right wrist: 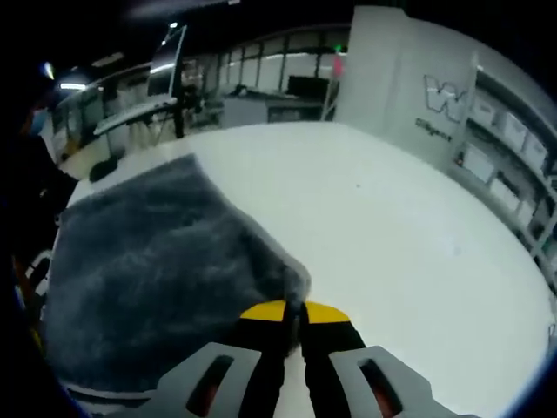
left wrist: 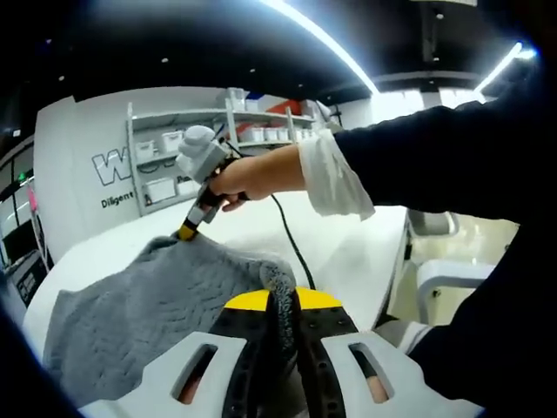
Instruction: Open the folded towel by lifting each exposed corner and separating the folded layers until the towel lies flat within the target outline without major curled edges
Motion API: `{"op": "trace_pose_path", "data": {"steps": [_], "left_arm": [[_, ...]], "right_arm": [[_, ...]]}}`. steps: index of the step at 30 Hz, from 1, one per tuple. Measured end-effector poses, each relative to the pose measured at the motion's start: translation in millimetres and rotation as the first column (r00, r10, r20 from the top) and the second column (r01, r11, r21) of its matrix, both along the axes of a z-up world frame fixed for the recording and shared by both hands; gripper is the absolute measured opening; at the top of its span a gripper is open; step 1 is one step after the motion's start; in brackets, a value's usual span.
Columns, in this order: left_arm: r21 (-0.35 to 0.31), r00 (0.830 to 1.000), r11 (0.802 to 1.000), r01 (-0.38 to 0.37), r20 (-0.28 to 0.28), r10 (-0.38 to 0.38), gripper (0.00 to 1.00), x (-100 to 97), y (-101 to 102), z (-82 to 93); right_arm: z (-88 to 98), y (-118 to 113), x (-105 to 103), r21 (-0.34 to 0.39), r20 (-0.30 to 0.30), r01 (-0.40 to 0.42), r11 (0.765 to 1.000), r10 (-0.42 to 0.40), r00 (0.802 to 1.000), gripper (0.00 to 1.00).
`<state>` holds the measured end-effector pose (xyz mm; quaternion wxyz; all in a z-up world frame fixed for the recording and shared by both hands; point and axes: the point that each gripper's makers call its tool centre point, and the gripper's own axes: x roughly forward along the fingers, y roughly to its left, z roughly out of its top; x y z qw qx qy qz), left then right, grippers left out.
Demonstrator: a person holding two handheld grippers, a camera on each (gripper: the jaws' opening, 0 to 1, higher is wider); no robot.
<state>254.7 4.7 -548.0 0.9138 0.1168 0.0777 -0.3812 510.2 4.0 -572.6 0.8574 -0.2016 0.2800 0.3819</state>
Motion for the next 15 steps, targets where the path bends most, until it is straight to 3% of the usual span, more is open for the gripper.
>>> {"op": "trace_pose_path", "data": {"steps": [15], "left_arm": [[-0.013, 1.0, 1.0, 0.005, 0.019, -0.005, 0.08, 3.7, -8, 14.2]], "right_arm": [[11.3, -6, 4, -0.084, 0.045, -0.01, 0.996, 0.014, 0.999, 0.01]]}}
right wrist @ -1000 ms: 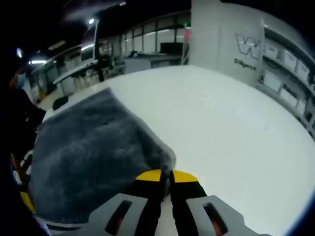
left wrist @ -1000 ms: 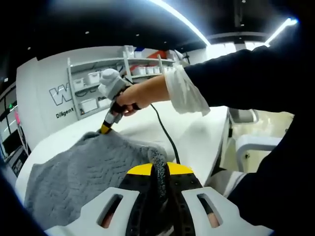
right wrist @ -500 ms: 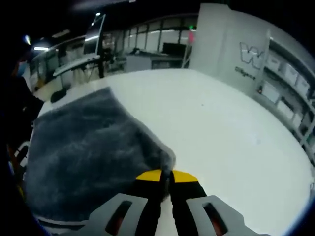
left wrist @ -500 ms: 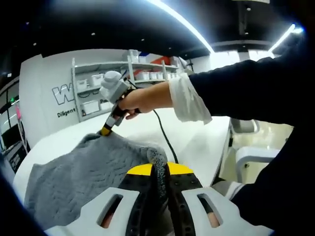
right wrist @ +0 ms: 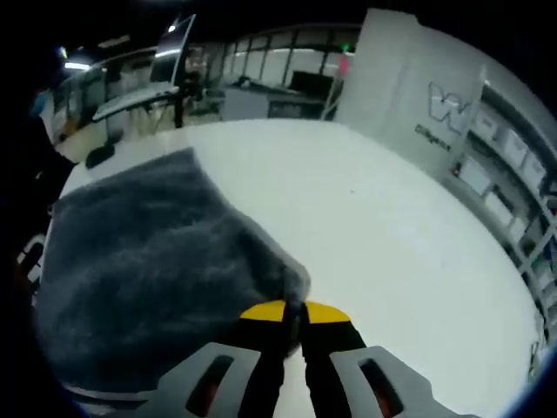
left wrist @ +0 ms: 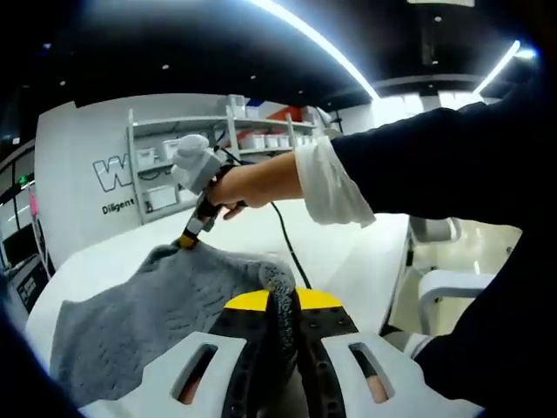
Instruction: Open the folded towel by lifting each exposed corner and separating the folded layers until the towel lies flat within the target outline without major curled edges
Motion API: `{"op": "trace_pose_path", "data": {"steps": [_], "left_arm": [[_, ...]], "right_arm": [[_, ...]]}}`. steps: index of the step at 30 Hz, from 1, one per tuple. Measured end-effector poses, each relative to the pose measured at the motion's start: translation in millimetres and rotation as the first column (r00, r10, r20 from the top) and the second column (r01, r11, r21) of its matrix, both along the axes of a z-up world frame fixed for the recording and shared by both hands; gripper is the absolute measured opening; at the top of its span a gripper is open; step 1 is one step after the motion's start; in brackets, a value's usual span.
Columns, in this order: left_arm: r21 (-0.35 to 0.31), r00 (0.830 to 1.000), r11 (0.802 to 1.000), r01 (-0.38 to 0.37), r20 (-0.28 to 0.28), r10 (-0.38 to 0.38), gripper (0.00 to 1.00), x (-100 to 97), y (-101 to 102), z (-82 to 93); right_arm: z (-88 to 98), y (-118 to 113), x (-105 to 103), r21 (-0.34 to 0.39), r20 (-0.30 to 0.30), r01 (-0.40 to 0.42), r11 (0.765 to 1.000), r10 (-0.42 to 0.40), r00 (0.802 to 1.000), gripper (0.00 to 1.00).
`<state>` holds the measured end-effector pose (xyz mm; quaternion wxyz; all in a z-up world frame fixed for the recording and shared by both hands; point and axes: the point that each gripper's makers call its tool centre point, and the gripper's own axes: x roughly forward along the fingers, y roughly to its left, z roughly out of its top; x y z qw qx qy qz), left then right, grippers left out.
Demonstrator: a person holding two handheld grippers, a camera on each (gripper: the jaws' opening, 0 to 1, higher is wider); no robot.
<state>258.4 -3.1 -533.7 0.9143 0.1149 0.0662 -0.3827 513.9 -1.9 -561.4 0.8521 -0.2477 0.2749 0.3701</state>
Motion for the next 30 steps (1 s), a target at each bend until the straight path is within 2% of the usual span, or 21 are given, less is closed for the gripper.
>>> {"op": "trace_pose_path", "data": {"steps": [6, 11, 17, 23, 30], "left_arm": [[-0.013, 1.0, 1.0, -0.001, 0.012, 0.001, 0.08, 1.0, -4, 7.4], [0.013, 1.0, 1.0, 0.012, 0.025, -0.012, 0.08, 5.6, -16, 10.6], [0.035, 0.999, 0.999, 0.023, 0.036, -0.024, 0.08, 9.3, -27, 11.2], [0.02, 0.999, 0.999, 0.029, 0.04, -0.029, 0.08, 16.1, -33, 19.1], [0.016, 0.998, 0.999, 0.041, 0.043, -0.042, 0.08, 18.9, -43, 18.0]], "right_arm": [[4.9, -8, 0, -0.032, 0.021, -0.027, 0.999, 0.028, 0.999, 0.01], [8.1, -16, 8, -0.033, 0.033, -0.037, 0.999, 0.038, 0.999, 0.01], [9.0, -23, 18, -0.07, 0.066, -0.063, 0.996, 0.068, 0.996, 0.01], [11.7, -32, 26, -0.1, 0.089, -0.074, 0.992, 0.083, 0.993, 0.01], [19.6, -42, 30, -0.133, 0.116, -0.066, 0.989, 0.082, 0.99, 0.01]]}}
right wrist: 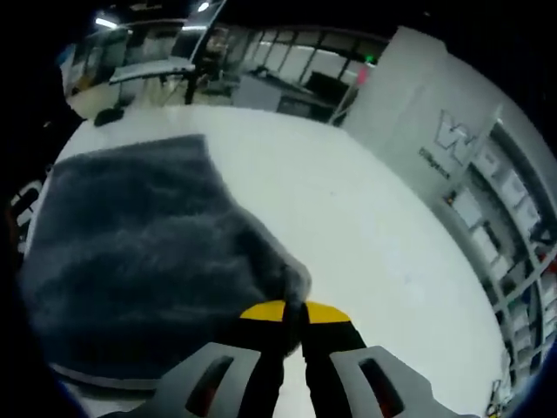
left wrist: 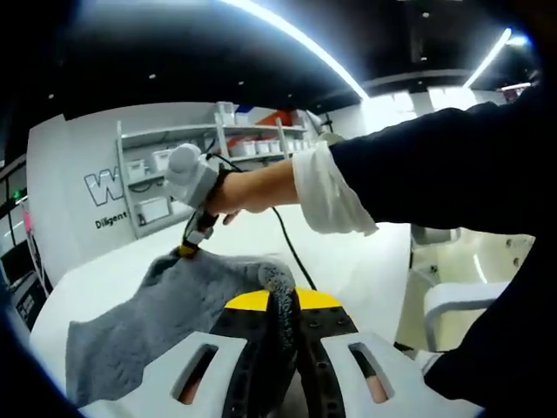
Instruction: Open the folded towel by lifting each exposed corner and separating the folded layers until the towel lies flat within the target outline without major curled edges
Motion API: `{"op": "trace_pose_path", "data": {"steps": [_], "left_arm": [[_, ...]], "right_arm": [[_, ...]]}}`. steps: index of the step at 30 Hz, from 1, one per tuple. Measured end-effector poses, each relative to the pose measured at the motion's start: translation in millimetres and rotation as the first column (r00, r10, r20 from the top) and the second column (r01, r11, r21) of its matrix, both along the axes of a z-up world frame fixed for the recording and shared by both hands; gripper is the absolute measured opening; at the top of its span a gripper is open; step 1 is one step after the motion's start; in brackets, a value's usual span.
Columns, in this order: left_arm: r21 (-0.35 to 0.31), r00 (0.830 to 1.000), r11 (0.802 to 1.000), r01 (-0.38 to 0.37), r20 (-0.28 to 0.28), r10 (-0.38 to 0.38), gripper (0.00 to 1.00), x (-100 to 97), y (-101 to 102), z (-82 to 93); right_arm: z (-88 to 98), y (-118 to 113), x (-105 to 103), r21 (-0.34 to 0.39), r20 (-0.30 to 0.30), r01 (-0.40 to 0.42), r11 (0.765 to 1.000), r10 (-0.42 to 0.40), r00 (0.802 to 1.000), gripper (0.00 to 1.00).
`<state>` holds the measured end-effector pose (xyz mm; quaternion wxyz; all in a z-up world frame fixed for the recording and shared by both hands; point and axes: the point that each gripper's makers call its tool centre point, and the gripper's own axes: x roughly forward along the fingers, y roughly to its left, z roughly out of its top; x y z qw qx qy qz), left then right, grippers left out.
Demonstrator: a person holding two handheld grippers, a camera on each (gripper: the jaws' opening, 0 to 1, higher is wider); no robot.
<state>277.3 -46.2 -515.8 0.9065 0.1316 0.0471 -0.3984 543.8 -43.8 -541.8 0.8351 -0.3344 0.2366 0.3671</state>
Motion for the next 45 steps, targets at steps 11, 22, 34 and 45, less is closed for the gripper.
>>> {"op": "trace_pose_path", "data": {"steps": [11, 22, 34, 45], "left_arm": [[-0.017, 1.0, 1.0, 0.016, 0.006, -0.015, 0.08, 6.3, -16, 6.5], [-0.024, 0.999, 0.999, 0.032, 0.001, -0.032, 0.08, 19.0, -32, 11.6], [0.001, 0.998, 0.998, 0.06, 0.003, -0.06, 0.08, 22.5, -51, 14.4], [0.036, 0.996, 0.995, 0.093, 0.001, -0.094, 0.07, 14.7, -73, 14.7]], "right_arm": [[2.0, -22, 19, -0.009, 0.01, 0.005, 1.0, -0.005, 1.0, 0.02], [1.6, -41, 24, -0.038, 0.012, -0.009, 0.999, 0.009, 1.0, 0.02], [2.3, -62, 3, -0.062, 0.007, -0.019, 0.998, 0.02, 1.0, 0.02], [1.9, -82, -5, -0.073, 0.0, -0.006, 0.997, 0.006, 1.0, 0.01]]}}
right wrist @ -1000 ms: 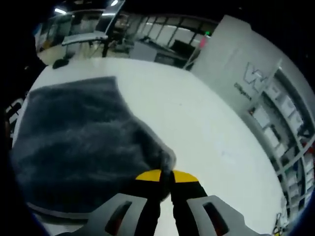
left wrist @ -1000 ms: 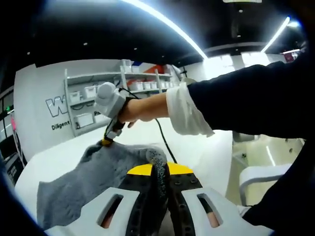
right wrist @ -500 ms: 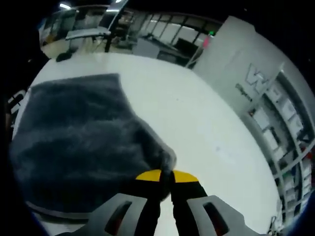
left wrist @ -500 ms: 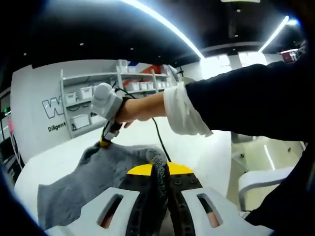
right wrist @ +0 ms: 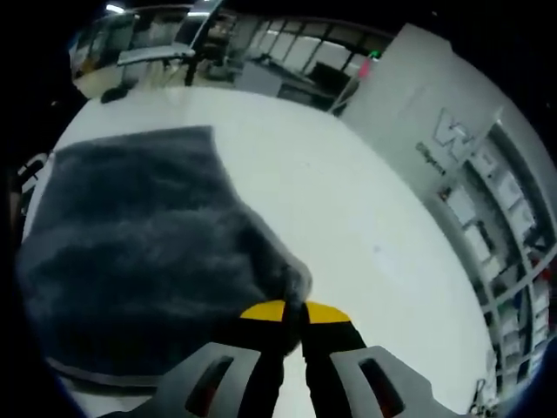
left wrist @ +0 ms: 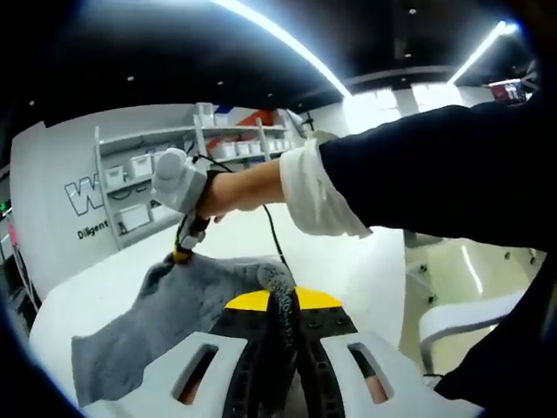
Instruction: Open the folded towel by lifting each exposed corner and separating the folded layers until the towel lies flat within the target outline without major curled edges
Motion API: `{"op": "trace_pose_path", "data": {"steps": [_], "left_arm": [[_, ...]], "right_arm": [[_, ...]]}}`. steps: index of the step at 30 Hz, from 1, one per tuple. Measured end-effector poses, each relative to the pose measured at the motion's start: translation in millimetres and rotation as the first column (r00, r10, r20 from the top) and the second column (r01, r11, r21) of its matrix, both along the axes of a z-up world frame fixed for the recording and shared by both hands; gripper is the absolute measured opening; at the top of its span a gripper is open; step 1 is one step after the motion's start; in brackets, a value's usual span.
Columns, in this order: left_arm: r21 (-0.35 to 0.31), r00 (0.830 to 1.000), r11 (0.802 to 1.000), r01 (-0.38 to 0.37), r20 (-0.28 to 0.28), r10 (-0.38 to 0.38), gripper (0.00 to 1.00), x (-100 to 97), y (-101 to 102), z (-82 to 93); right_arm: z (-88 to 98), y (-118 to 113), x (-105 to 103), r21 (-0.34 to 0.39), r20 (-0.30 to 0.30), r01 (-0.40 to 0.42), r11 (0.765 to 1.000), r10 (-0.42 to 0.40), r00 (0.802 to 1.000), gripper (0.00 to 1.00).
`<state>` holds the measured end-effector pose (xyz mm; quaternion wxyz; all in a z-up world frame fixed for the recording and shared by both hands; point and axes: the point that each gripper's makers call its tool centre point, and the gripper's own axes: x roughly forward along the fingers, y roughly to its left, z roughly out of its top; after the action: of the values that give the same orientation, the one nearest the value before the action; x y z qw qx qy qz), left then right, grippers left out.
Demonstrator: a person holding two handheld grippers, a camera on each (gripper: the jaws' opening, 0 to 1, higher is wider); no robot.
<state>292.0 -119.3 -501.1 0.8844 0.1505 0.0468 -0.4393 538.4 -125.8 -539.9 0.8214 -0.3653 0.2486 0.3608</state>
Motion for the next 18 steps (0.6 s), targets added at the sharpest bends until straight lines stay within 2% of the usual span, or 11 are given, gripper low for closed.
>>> {"op": "trace_pose_path", "data": {"steps": [7, 11, 14, 18], "left_arm": [[0.011, 1.0, 1.0, 0.017, -0.001, -0.017, 0.07, 0.9, -10, 4.5], [0.01, 1.0, 1.0, 0.029, 0.0, -0.029, 0.07, 3.2, -18, 7.3], [0.0, 0.999, 0.999, 0.041, -0.015, -0.041, 0.07, 5.6, -20, 7.9], [-0.017, 0.999, 0.999, 0.042, -0.018, -0.042, 0.07, 7.5, -24, 13.3]], "right_arm": [[-1.5, -9, 4, -0.02, 0.02, 0.008, 1.0, -0.008, 1.0, 0.01], [-4.7, -17, 9, -0.032, 0.011, 0.02, 0.999, -0.02, 1.0, 0.01], [-0.8, -22, 13, -0.011, 0.029, 0.039, 0.999, -0.039, 0.999, 0.01], [-1.2, -30, 15, -0.022, 0.035, 0.05, 0.999, -0.049, 0.998, 0.01]]}}
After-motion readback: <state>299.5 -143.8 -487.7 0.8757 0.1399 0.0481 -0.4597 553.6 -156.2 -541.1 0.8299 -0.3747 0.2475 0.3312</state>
